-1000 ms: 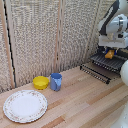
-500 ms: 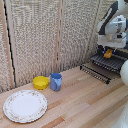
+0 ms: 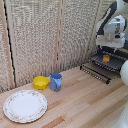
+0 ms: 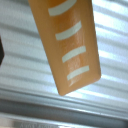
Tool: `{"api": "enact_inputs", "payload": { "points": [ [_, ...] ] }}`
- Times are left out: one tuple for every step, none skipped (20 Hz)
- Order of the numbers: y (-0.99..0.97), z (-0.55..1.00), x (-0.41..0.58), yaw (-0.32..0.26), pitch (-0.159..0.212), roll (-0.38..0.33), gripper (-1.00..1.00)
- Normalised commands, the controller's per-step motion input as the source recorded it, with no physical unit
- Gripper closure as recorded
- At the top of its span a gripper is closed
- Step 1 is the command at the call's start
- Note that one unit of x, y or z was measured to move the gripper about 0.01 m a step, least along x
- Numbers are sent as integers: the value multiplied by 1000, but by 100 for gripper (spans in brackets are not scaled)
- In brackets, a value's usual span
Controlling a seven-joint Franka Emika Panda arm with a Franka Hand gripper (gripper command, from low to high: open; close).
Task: Kindly employ your clamp to softly take hold of the bread. Delicately rest it on the oven pan, verifying that it is even on the surface. Using your clamp and attentiveness, smoothly glide the pan into the oven and along the appropriate brackets, securing it in position.
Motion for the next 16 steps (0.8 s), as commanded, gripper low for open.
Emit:
{"api": "enact_inputs", "payload": {
  "points": [
    [326,751,-14,-97,0,-89,-100],
    [363,831,-80,-92,0,-69,-100],
    [334,840,-49,-103,14,-57,-100],
    [420,806,-66,-91,5,-41,-100],
    [591,680,-66,-41,0,-38,-100],
    [726,620,-26,-26,3,-68,-100],
    [814,566,-54,-1,10,-88,-100],
    [851,540,-29,0,32,-57,-100],
    [877,483,-26,0,68,-1,-100],
    [891,414,-29,0,92,0,-100],
    [897,394,-26,0,97,0,-100],
    [909,349,0,0,110,0,-100],
    [914,329,0,0,112,0,-100],
    [931,289,0,0,110,0,-100],
    [937,266,0,0,110,0,-100],
    [949,240,0,0,108,-1,-100]
  ]
}}
